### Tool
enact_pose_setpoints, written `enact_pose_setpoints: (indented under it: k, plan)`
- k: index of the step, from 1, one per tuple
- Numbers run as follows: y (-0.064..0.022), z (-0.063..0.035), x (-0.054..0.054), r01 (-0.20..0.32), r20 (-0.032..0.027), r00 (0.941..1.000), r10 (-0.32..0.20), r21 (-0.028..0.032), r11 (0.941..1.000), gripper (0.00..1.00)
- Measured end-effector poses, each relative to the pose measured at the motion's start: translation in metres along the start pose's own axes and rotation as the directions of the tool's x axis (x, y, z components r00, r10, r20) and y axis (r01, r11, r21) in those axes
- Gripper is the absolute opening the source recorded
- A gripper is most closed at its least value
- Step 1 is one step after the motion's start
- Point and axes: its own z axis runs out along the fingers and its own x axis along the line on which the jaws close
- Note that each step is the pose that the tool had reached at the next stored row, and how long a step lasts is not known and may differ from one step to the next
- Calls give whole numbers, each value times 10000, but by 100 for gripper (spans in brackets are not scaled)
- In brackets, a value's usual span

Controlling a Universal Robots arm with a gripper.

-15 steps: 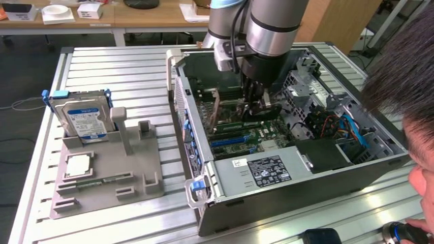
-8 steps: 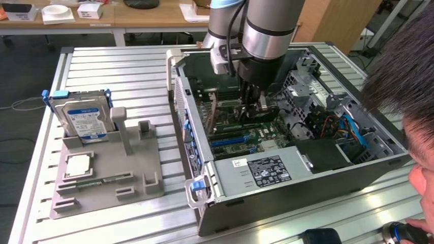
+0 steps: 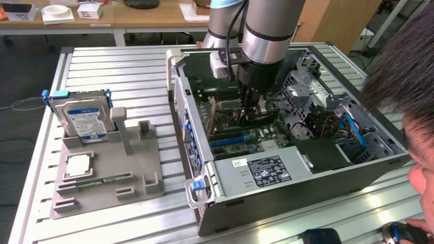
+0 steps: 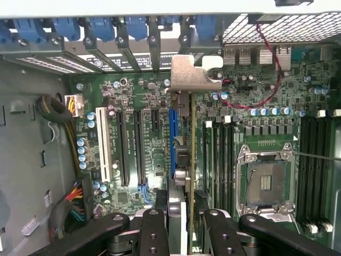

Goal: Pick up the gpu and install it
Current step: 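Insert the gpu into the slot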

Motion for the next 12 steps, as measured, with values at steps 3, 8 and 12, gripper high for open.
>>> enact_pose_setpoints:
  k: [3,8,12]
  plan:
    - [13,44,3,0,-2,10000,0,3,10000,30]
    - [43,103,8,2,-31,10000,-2,5,10000,30]
    - [75,130,11,4,-69,10000,-4,7,10000,30]
